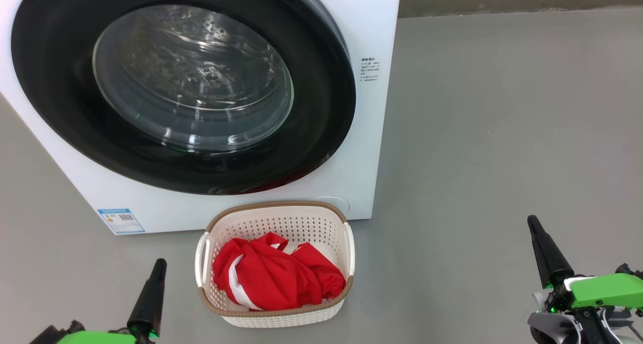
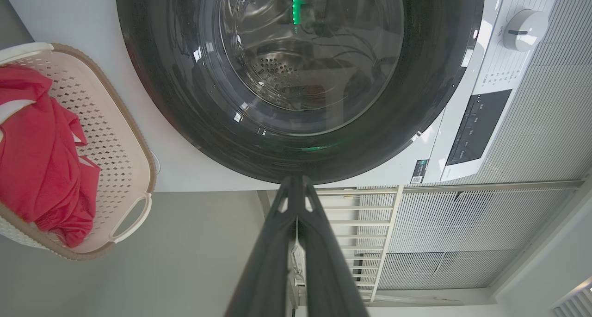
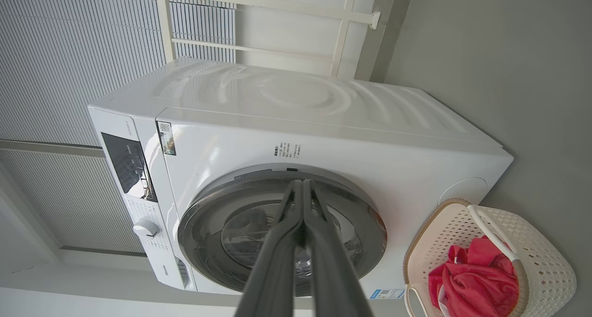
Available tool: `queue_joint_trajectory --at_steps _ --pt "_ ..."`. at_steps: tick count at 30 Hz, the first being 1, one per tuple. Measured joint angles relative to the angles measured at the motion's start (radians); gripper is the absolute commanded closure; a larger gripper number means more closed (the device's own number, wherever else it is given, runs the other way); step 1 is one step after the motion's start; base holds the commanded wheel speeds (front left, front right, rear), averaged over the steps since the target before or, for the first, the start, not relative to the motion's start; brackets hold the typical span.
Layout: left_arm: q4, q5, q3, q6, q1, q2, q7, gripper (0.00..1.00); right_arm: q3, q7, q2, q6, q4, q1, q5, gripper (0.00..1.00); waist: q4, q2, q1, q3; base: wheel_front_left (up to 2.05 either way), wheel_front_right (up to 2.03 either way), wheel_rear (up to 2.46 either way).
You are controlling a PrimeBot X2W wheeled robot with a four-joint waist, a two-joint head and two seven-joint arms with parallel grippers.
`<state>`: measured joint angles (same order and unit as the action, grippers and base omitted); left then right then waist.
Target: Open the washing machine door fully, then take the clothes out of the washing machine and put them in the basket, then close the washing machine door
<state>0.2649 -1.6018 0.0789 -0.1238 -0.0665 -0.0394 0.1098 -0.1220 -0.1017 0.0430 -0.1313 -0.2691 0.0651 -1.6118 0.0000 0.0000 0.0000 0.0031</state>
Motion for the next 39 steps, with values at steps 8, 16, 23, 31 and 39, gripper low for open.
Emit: queue_joint_trajectory --at_steps 8,16,23,31,39 --pt "0.000 0.000 0.000 0.000 0.000 0.000 0.000 1.00 -0.001 -0.004 0.000 0.000 0.000 0.000 0.000 1.00 0.000 0.0000 0.0000 0.000 0.00 0.00 0.00" --pt "0.000 0.000 0.000 0.000 0.000 0.000 0.000 1.00 -0.002 -0.004 0.000 0.000 0.000 0.000 0.000 1.00 0.000 0.0000 0.0000 0.000 0.00 0.00 0.00" --pt "0.000 0.000 0.000 0.000 0.000 0.000 0.000 1.00 -0.002 -0.004 0.000 0.000 0.000 0.000 0.000 1.00 0.000 0.0000 0.0000 0.000 0.00 0.00 0.00" --pt "0.000 0.000 0.000 0.000 0.000 0.000 0.000 1.00 -0.003 -0.004 0.000 0.000 0.000 0.000 0.000 1.00 0.000 0.0000 -0.0001 0.000 0.00 0.00 0.00" --pt "0.000 0.000 0.000 0.000 0.000 0.000 0.000 1.00 -0.004 -0.004 0.000 0.000 0.000 0.000 0.000 1.00 0.000 0.0000 0.0000 0.000 0.00 0.00 0.00"
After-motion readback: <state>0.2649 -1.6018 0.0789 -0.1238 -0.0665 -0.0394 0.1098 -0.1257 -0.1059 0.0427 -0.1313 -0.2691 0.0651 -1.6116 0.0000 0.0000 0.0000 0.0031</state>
